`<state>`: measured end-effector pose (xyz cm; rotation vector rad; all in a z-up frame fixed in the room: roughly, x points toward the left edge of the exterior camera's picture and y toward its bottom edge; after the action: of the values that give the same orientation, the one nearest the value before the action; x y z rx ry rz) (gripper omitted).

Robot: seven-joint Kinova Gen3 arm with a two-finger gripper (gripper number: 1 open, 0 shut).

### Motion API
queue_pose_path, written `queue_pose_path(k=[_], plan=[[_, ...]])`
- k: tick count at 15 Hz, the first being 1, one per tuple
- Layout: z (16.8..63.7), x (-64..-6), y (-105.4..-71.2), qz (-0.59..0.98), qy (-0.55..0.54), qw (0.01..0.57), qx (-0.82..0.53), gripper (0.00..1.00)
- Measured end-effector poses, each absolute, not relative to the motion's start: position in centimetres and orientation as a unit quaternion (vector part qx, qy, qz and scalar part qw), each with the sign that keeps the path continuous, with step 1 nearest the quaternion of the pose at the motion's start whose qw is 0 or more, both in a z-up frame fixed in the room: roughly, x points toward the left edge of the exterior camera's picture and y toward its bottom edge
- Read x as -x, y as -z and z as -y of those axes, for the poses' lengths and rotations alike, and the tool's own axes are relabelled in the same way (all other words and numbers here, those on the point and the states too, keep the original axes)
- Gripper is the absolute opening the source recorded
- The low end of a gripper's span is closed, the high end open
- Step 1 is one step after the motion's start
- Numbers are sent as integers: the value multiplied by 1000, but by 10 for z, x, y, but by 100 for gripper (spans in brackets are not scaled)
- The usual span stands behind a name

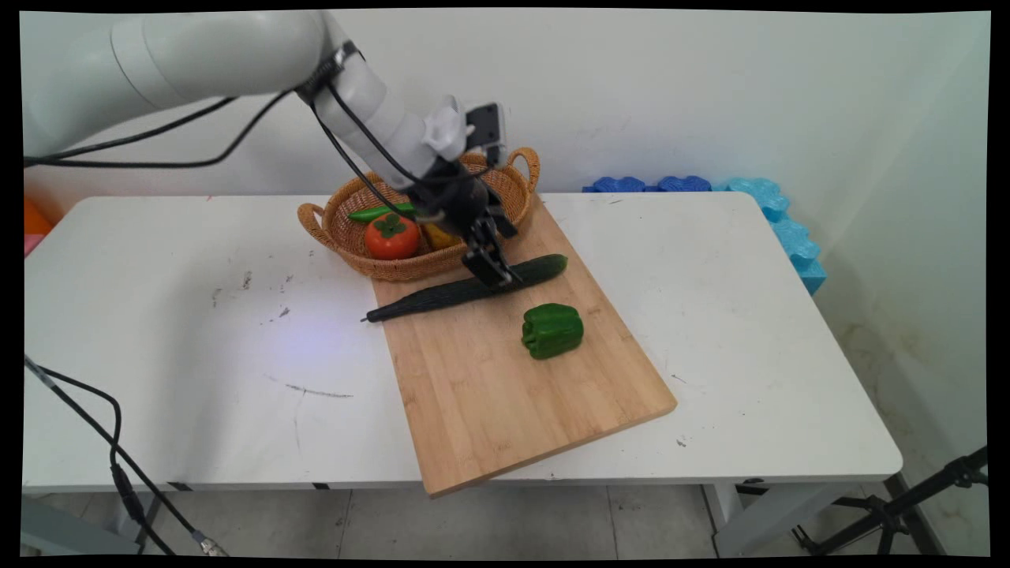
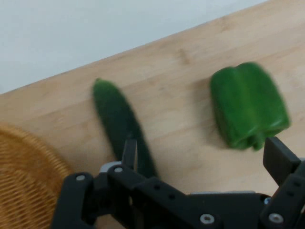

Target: Pick up the potato from the vegetable basket

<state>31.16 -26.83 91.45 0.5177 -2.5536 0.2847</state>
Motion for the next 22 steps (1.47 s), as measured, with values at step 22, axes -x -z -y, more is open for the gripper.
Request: queue_pose_path(k=[22], plan=[[357, -408, -903, 970, -146, 159, -109, 100]])
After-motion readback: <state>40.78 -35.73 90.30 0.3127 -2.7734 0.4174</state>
